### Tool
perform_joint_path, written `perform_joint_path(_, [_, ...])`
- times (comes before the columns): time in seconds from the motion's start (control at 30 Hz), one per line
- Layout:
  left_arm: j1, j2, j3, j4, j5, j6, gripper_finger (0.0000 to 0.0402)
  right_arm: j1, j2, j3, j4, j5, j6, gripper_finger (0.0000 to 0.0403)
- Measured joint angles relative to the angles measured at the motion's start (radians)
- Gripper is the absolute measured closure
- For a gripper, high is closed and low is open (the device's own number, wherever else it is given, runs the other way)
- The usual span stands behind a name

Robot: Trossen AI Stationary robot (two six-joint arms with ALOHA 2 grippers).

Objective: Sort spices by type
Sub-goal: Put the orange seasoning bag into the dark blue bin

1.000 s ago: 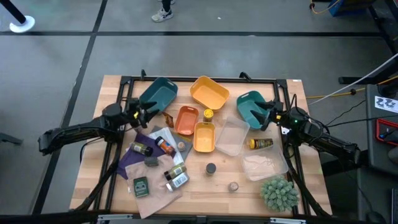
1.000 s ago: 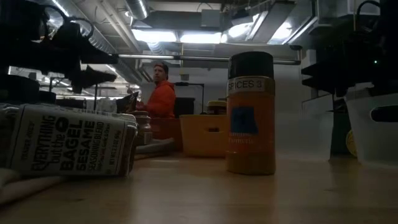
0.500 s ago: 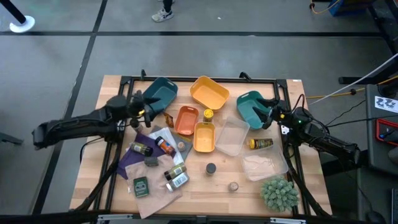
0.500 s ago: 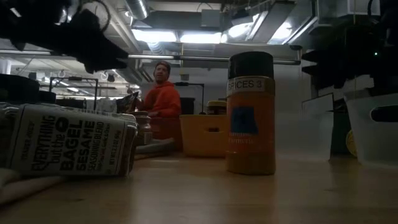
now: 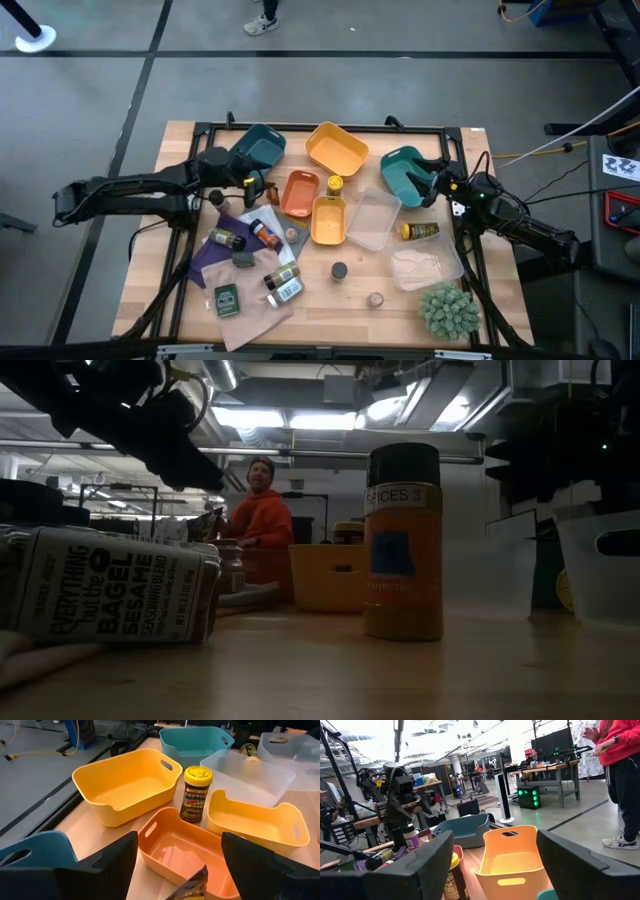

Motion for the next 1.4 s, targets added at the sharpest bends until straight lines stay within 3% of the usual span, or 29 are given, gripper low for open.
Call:
perform_joint_path(0.37, [0.0,-0.003,0.0,-0.136,0.003,0.073,0.013,0.0,0.0,0.0,-0.096,0.0,0.0,0.0118])
perform_joint_path(0.63, [0.0,0.008,0.0,-0.125,-0.002,0.162,0.013,0.0,0.0,0.0,-0.125,0.0,0.0,0.0118])
perform_joint_path(1.13, [0.0,0.253,0.0,-0.117,0.001,0.162,0.013,0.0,0.0,0.0,-0.125,0.0,0.0,0.0118])
perform_joint_path(1.27, [0.0,0.282,0.0,-0.114,0.016,0.162,0.0157,0.0,0.0,0.0,-0.125,0.0,0.0,0.0118])
perform_joint_path(1.4, [0.0,0.286,0.0,-0.112,0.018,0.162,0.0215,0.0,0.0,0.0,-0.125,0.0,0.0,0.0118])
